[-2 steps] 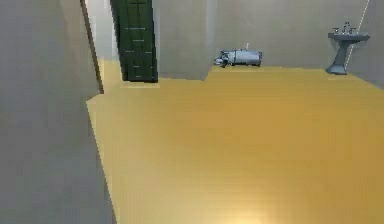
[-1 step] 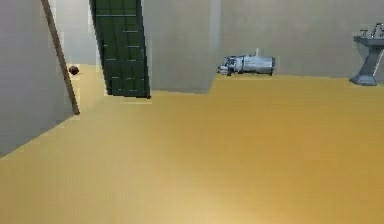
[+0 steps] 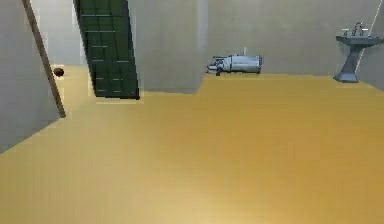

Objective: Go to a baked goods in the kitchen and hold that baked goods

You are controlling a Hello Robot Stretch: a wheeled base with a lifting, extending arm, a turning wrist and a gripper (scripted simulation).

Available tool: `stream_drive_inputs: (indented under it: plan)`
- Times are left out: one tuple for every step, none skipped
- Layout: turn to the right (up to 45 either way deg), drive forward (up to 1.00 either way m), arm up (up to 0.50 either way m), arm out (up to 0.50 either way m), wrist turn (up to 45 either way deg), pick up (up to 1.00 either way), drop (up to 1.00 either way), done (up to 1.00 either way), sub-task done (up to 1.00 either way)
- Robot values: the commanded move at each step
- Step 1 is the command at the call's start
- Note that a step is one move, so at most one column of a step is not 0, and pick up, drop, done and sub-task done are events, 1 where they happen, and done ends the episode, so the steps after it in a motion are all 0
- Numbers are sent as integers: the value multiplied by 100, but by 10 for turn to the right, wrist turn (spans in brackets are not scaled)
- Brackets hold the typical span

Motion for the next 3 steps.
stream_drive_inputs:
  plan:
    - [0,20,0,0,0,0,0,0,0]
    - [-270,0,0,0,0,0,0,0,0]
    - [0,100,0,0,0,0,0,0,0]
